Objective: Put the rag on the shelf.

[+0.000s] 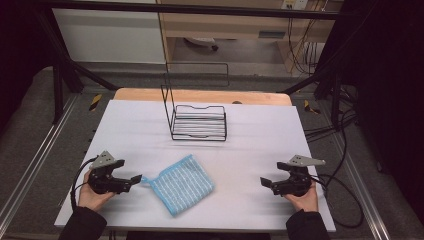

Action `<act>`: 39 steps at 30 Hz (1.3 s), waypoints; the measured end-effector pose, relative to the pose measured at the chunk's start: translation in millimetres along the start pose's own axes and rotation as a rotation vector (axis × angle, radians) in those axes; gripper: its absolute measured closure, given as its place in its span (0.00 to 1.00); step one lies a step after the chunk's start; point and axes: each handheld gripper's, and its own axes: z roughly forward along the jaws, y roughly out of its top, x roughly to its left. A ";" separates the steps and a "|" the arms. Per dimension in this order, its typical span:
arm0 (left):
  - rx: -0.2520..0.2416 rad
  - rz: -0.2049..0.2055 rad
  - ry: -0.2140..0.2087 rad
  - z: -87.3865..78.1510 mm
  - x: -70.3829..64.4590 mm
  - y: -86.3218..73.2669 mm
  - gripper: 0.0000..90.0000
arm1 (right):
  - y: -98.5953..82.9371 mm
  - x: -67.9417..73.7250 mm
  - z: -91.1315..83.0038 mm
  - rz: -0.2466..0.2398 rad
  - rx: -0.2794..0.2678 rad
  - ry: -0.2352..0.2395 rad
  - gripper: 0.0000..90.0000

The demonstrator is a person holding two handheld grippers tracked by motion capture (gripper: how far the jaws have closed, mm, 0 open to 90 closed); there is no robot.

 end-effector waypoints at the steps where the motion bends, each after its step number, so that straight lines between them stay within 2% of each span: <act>1: 0.001 0.000 0.000 -0.1 -0.2 0.0 0.07 | 0.0 0.0 0.1 0.000 0.002 -0.002 0.01; 13: 0.017 -0.014 0.001 0.9 -5.0 5.3 0.08 | -0.5 2.3 3.2 -0.003 0.020 -0.013 0.01; 21: 0.022 -0.012 0.001 4.0 -15.9 13.1 0.13 | 1.4 8.0 8.9 -0.015 0.036 -0.016 0.01; 28: 0.046 -0.018 -0.026 12.1 -29.3 20.6 0.23 | 4.4 18.9 17.3 -0.029 0.051 -0.005 0.01; 31: 0.064 -0.024 -0.035 17.5 -34.7 22.4 0.33 | 5.8 24.4 22.7 -0.029 0.060 0.003 0.02; 32: 0.072 -0.025 -0.038 19.5 -36.2 22.9 0.33 | 5.8 24.4 22.7 -0.029 0.060 0.003 0.02; 33: 0.081 -0.026 -0.040 21.8 -37.7 23.4 0.38 | 7.1 27.8 25.4 -0.033 0.063 0.008 0.03; 39: 0.130 -0.020 -0.052 35.8 -45.6 24.9 0.53 | 12.3 40.2 34.5 -0.023 0.053 0.039 0.07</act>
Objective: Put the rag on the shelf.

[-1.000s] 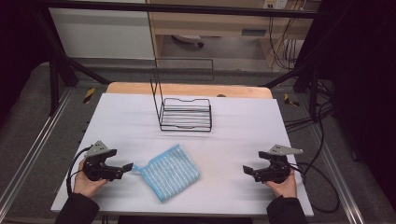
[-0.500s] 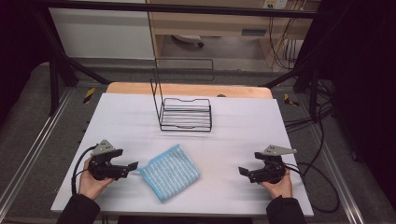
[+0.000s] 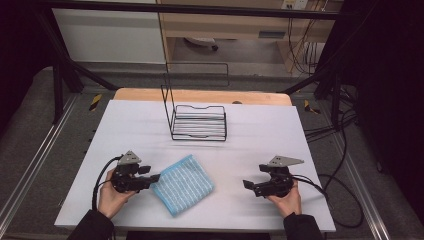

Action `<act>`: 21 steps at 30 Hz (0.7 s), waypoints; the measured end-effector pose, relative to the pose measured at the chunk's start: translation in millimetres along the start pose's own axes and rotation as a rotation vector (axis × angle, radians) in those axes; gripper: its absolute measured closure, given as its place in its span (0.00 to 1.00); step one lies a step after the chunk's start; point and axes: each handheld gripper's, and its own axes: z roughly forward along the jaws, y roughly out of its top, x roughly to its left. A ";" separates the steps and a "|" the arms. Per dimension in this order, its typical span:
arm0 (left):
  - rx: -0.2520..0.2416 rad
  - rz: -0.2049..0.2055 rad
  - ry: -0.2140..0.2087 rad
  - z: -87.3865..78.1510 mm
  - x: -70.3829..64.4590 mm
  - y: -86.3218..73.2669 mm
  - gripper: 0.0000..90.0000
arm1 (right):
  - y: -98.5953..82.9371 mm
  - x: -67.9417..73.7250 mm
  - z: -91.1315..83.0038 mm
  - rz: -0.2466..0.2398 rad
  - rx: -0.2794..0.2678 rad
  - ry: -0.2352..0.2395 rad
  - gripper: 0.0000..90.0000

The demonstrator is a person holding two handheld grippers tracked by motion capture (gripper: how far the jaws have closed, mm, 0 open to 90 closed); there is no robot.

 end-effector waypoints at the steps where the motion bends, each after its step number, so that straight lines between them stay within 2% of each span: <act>1: 0.008 0.001 0.000 2.4 -1.1 0.3 0.55 | 1.2 2.0 1.7 -0.005 0.004 0.004 0.08; 5: 0.041 0.007 0.012 10.3 -4.5 1.6 0.64 | 5.8 11.6 9.0 0.003 0.004 0.016 0.10; 7: 0.056 -0.002 0.016 13.6 -4.8 1.4 0.66 | 7.0 14.1 10.9 -0.002 -0.001 0.019 0.11; 9: 0.070 -0.011 0.016 16.9 -3.8 0.4 0.70 | 11.0 22.7 17.0 -0.005 -0.008 0.033 0.15; 14: 0.075 -0.018 0.008 19.1 -3.3 0.0 0.75 | 17.5 35.7 26.3 -0.010 -0.012 0.053 0.21; 16: 0.080 -0.025 0.003 20.0 -3.6 -0.3 0.79 | 21.9 46.6 35.1 -0.014 -0.002 0.071 0.27; 17: 0.080 -0.026 0.000 20.2 -3.7 -0.4 0.80 | 21.9 46.6 35.1 -0.014 -0.002 0.071 0.27; 18: 0.082 -0.026 -0.004 20.4 -3.9 -0.5 0.82 | 23.7 54.1 41.6 -0.014 0.010 0.083 0.32; 21: 0.087 -0.030 -0.011 21.2 -5.2 -0.6 0.85 | 24.8 61.6 48.8 -0.016 0.019 0.092 0.37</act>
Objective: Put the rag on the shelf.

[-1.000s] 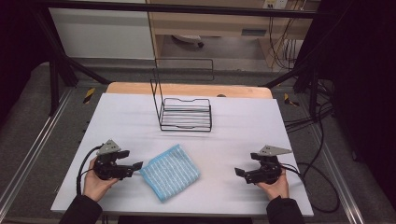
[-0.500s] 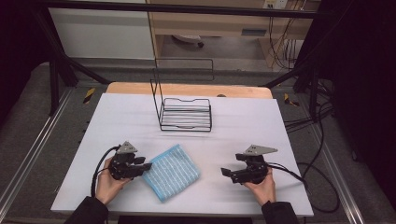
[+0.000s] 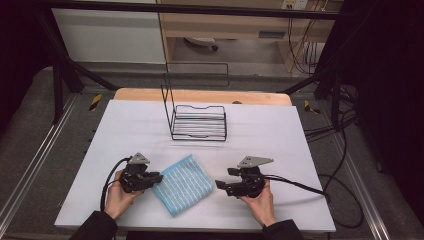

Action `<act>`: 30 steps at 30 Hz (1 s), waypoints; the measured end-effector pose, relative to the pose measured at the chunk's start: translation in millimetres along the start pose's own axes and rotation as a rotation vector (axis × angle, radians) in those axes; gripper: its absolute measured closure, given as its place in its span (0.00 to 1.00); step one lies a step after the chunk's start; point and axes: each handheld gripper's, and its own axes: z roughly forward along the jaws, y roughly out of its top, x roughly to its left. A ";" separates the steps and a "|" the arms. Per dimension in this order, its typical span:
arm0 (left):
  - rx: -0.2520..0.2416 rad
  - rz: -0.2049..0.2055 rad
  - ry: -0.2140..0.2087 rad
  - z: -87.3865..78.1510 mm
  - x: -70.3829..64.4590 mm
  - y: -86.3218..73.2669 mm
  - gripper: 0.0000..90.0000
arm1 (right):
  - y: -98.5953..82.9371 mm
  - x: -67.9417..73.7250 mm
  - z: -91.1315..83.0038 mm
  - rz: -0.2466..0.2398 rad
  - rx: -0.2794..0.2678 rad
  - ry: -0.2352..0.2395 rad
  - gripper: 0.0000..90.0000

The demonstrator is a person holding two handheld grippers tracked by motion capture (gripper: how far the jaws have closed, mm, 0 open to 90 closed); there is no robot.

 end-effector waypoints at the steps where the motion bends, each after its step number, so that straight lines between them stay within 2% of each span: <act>1: 0.003 0.001 0.004 0.1 -0.4 0.2 0.86 | 0.5 3.1 3.9 0.002 0.013 -0.002 0.40; 2: 0.007 0.003 0.004 0.1 -0.7 0.3 0.87 | 0.6 8.6 11.7 0.011 0.024 0.002 0.46; 3: 0.010 0.002 0.005 0.2 -0.9 0.3 0.87 | 0.6 8.6 11.7 0.011 0.024 0.002 0.46; 5: 0.016 0.000 0.003 0.4 -1.2 0.4 0.88 | 0.1 14.6 22.1 0.017 0.044 -0.002 0.55; 7: 0.020 -0.006 0.003 0.4 -1.1 0.3 0.89 | -1.3 16.7 27.3 0.029 0.060 -0.007 0.62; 8: 0.022 -0.009 0.003 0.4 -0.9 0.3 0.89 | -1.3 16.7 27.3 0.029 0.060 -0.007 0.62; 9: 0.025 -0.010 0.002 0.4 -0.9 0.4 0.90 | -3.6 17.4 31.1 0.036 0.072 -0.022 0.66; 12: 0.031 -0.014 0.001 0.2 -1.3 0.6 0.91 | -5.4 17.5 33.3 0.044 0.084 -0.033 0.70; 13: 0.034 -0.012 0.002 0.1 -1.4 0.7 0.92 | -6.4 17.7 34.8 0.056 0.091 -0.028 0.76; 20: 0.034 -0.011 -0.009 -0.6 0.5 0.3 0.93 | -8.9 17.6 40.3 0.096 0.110 -0.010 0.84; 26: 0.023 -0.004 0.003 -1.6 -2.1 -0.4 0.95 | -5.8 15.6 39.7 0.107 0.108 -0.003 0.92; 30: 0.015 -0.013 -0.004 -2.7 -3.8 -1.3 0.96 | 2.2 10.7 36.1 0.095 0.110 -0.009 0.94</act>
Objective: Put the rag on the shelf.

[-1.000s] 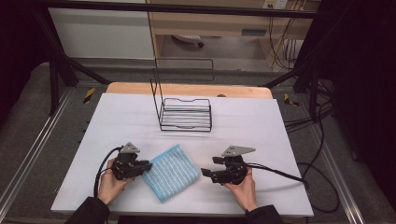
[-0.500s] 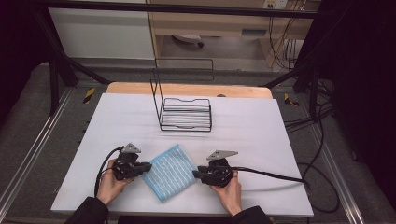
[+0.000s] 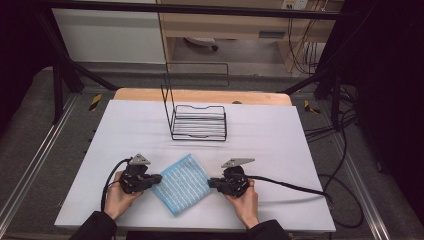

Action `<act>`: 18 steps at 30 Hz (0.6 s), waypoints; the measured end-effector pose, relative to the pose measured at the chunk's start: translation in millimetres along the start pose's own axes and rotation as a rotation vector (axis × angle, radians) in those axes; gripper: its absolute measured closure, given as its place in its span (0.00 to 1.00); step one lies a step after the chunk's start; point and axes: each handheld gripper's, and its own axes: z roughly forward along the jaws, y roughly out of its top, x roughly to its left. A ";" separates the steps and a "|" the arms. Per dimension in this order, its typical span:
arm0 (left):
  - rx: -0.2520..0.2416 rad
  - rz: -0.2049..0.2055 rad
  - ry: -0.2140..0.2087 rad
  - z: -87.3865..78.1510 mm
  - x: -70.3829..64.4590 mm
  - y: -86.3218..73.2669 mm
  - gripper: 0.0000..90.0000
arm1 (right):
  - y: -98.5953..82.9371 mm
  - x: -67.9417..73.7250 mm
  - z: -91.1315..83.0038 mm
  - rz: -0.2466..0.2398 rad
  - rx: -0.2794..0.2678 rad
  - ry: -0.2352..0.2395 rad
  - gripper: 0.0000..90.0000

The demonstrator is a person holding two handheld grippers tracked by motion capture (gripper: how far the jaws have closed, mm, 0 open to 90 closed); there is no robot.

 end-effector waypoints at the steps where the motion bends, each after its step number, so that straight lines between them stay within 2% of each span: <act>1: -0.003 -0.001 -0.005 -0.1 -0.9 -0.3 0.96 | 2.6 -1.6 -1.2 -0.006 0.000 -0.003 0.94; 4: -0.004 -0.001 -0.022 0.1 -5.8 -1.3 0.96 | 10.4 -7.5 -4.4 -0.031 0.007 -0.026 0.94; 7: -0.004 0.009 -0.008 0.0 -12.5 -2.5 0.96 | 17.0 -12.7 -4.4 -0.061 0.019 -0.045 0.94; 9: -0.004 0.005 -0.014 0.1 -15.8 -3.8 0.96 | 22.8 -17.3 -1.9 -0.090 0.030 -0.056 0.94; 13: -0.006 -0.009 -0.020 -0.5 -21.5 -5.7 0.96 | 29.4 -22.3 2.3 -0.104 0.037 -0.065 0.94; 16: -0.012 -0.009 -0.030 -1.2 -25.9 -6.4 0.96 | 37.0 -27.9 6.9 -0.119 0.033 -0.071 0.94; 18: -0.024 -0.003 -0.021 -2.2 -27.7 -6.0 0.95 | 40.7 -30.6 11.2 -0.128 0.037 -0.080 0.93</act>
